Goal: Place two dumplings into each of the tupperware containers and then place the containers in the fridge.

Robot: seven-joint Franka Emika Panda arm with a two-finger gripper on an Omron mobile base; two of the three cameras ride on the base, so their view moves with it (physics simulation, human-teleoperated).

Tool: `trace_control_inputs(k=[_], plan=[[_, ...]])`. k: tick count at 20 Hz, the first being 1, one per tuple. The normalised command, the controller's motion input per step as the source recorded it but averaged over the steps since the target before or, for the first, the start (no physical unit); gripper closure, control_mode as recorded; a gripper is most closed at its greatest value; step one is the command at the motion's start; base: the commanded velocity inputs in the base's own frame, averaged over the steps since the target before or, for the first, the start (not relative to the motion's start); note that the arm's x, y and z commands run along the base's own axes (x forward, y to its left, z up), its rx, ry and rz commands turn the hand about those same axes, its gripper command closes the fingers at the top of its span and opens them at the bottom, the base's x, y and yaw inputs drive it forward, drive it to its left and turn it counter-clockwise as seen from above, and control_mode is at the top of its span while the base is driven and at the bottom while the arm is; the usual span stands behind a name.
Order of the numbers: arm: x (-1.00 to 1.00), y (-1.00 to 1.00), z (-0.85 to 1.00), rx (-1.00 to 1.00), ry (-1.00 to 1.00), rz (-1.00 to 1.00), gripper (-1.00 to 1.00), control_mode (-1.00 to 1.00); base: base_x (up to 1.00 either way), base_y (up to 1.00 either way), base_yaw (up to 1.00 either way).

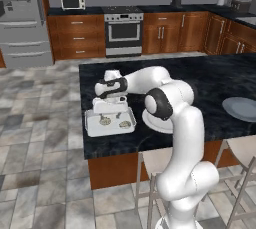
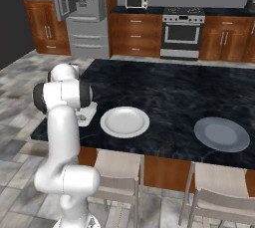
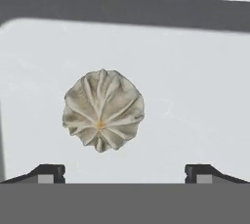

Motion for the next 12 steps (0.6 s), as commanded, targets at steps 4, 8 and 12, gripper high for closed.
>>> trace_control_inputs(k=[4,8,12], plan=[[-0.37,-0.98,0.14,0.08,-0.15,0.00,-1.00,-1.00,0.00,0.00,0.00],[-0.04,-0.79,-0.03,0.03,-0.27,-0.01,-1.00,-1.00,0.00,0.00,0.00],[0.00,-0.43,-0.29,0.00,-0.25,-0.03,-1.00,-1.00,0.00,0.00,0.00]])
